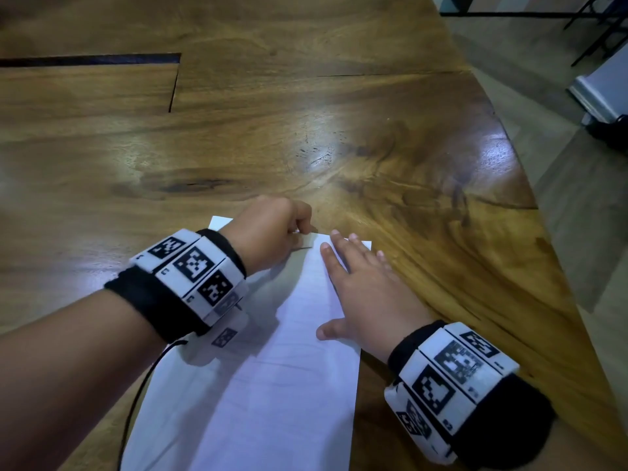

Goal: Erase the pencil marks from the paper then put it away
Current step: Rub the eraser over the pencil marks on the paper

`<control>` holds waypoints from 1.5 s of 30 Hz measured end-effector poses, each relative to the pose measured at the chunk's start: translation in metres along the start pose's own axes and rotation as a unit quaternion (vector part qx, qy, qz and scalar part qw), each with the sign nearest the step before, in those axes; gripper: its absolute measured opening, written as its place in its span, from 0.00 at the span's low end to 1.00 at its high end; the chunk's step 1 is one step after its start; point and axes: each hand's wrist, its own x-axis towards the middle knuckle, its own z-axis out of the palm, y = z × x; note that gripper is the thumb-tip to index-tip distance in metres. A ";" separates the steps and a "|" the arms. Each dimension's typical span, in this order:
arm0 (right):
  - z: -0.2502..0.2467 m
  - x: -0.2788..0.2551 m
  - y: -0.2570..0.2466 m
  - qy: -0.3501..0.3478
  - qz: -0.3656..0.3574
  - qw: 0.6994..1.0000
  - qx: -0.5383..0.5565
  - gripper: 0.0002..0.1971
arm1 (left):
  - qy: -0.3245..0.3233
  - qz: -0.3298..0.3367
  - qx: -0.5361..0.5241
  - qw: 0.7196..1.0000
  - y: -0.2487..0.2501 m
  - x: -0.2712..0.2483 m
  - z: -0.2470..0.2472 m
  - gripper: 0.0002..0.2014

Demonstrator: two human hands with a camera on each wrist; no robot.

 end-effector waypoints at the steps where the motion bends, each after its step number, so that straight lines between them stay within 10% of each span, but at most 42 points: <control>1: 0.000 0.000 0.000 0.000 -0.001 1.000 0.001 0.56 | -0.011 0.005 0.001 1.000 -0.002 -0.005 0.001 0.02; 5: 0.001 -0.001 0.000 0.001 -0.001 1.000 0.007 0.56 | -0.087 0.025 0.011 0.996 -0.011 -0.024 0.004 0.06; 12: -0.001 -0.001 0.000 -0.001 0.000 1.000 0.005 0.56 | -0.003 0.030 0.004 1.000 -0.001 0.000 0.004 0.03; 19: -0.001 -0.002 0.000 0.001 -0.001 1.000 0.011 0.56 | -0.159 0.093 0.014 0.983 -0.015 -0.052 0.010 0.15; 26: -0.001 -0.001 0.000 0.001 -0.001 1.000 0.009 0.56 | -0.009 0.035 0.019 0.999 0.000 0.001 0.004 0.06; 33: 0.000 -0.001 0.001 0.001 -0.002 1.000 0.010 0.56 | -0.129 0.104 -0.017 0.986 -0.017 -0.061 0.014 0.13; 39: 0.001 -0.001 0.001 -0.001 0.000 1.000 0.011 0.56 | -0.011 0.037 0.003 0.999 -0.008 -0.007 0.002 0.07; 45: 0.000 -0.001 0.001 -0.002 -0.001 1.000 0.011 0.56 | -0.081 0.109 -0.024 0.990 -0.018 -0.058 0.013 0.08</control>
